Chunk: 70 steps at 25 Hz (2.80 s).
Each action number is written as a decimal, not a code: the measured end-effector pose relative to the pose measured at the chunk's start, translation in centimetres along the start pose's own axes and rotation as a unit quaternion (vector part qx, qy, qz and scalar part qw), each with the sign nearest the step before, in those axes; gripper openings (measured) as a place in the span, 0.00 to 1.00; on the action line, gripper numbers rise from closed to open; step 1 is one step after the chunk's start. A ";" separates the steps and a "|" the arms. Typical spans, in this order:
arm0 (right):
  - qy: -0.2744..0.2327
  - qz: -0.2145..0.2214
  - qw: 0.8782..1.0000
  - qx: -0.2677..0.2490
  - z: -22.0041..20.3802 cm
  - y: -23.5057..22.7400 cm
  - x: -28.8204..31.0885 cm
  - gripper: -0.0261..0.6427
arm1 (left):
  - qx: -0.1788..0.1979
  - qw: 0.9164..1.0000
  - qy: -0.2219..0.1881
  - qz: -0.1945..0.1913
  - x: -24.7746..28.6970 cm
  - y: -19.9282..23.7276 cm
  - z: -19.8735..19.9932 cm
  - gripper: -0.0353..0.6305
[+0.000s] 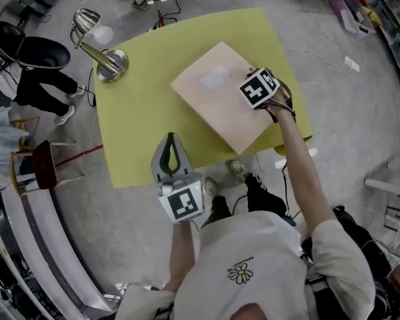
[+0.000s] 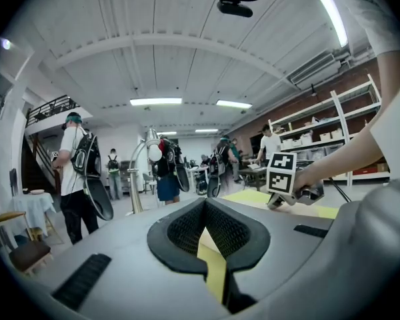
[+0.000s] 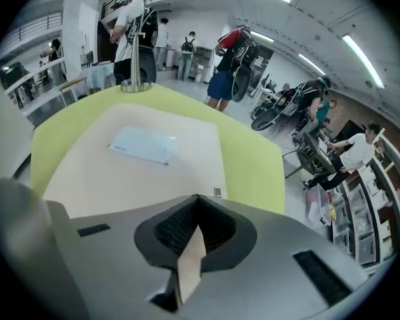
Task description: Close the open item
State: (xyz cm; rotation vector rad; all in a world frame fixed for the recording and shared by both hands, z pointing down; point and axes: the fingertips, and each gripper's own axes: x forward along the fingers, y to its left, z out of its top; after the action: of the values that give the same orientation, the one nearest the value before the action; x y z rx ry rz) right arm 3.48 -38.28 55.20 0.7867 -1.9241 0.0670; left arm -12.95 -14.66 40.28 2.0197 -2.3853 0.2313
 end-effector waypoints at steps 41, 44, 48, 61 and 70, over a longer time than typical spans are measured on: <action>-0.439 -0.057 0.894 0.061 12.6 2.6 -31.5 0.06 | 0.002 0.994 -0.095 0.054 -4.4 1.8 15.0 0.07; -0.503 -0.051 0.862 0.042 12.5 6.4 -34.9 0.06 | -0.010 0.992 -0.115 0.060 -5.2 2.1 16.1 0.08; -0.553 -0.043 0.831 0.030 11.8 10.3 -37.2 0.06 | -0.002 0.990 -0.127 0.066 -6.2 2.2 16.6 0.07; -0.550 -0.014 0.832 0.069 11.4 11.5 -36.5 0.06 | -0.007 0.987 -0.131 0.095 -6.9 3.6 16.5 0.07; -0.542 -0.003 0.837 0.075 11.2 11.5 -35.9 0.06 | -0.002 0.987 -0.123 0.102 -7.0 3.5 16.2 0.07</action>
State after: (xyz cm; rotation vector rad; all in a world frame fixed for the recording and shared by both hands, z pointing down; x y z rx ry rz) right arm -1.82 -15.77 23.39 1.0555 -3.0143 -0.3068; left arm -13.73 -9.17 23.15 1.9027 -2.7380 -0.0266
